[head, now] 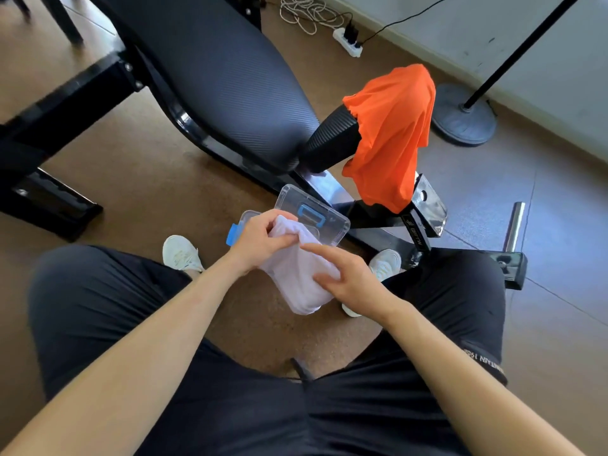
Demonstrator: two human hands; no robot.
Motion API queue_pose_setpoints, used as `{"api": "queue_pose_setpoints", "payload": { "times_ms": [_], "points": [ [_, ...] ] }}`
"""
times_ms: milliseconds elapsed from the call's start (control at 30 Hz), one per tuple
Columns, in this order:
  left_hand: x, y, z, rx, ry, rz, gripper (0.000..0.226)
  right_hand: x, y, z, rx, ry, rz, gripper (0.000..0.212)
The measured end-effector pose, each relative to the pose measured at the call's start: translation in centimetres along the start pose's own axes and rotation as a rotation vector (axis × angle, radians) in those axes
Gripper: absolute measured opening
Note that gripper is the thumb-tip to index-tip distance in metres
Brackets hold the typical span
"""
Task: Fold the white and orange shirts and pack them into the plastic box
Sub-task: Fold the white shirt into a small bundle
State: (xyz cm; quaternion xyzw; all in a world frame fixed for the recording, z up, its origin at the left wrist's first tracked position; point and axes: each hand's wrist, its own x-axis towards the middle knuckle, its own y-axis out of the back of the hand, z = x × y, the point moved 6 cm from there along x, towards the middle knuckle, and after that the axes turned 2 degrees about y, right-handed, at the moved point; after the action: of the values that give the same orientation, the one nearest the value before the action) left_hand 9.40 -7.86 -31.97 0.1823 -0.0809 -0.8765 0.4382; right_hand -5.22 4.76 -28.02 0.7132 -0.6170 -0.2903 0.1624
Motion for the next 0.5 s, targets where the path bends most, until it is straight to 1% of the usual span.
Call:
{"api": "queue_pose_setpoints", "payload": {
  "times_ms": [67, 133, 200, 267, 367, 400, 500],
  "points": [
    [0.3, 0.1, -0.1, 0.039, -0.021, 0.008, 0.035, -0.1, -0.2, 0.3, -0.131, 0.004, -0.04, 0.048],
    [0.4, 0.1, -0.3, 0.071, -0.022, 0.016, 0.037, -0.2, -0.2, 1.0, -0.189, -0.04, -0.074, 0.047],
    [0.4, 0.3, -0.2, 0.094, -0.033, 0.025, 0.043, -0.2, 0.2, 1.5, -0.234, -0.068, -0.062, 0.048],
    [0.2, 0.3, 0.0, 0.11, -0.049, -0.007, 0.052, -0.2, 0.6, 1.9, -0.241, -0.092, -0.021, 0.05],
    [-0.3, 0.2, 0.0, 0.086, -0.025, -0.109, 0.07, -0.4, 1.4, 2.2, -0.115, -0.159, 0.048, 0.053],
    [-0.5, 0.1, 0.0, 0.094, -0.018, -0.125, 0.069, -0.5, 1.6, 2.2, -0.038, -0.194, 0.064, 0.053],
    [-1.0, -0.1, 0.4, 0.153, -0.067, -0.106, 0.051, -0.8, 1.7, 2.4, 0.13, -0.265, 0.081, 0.052]
  ]
}}
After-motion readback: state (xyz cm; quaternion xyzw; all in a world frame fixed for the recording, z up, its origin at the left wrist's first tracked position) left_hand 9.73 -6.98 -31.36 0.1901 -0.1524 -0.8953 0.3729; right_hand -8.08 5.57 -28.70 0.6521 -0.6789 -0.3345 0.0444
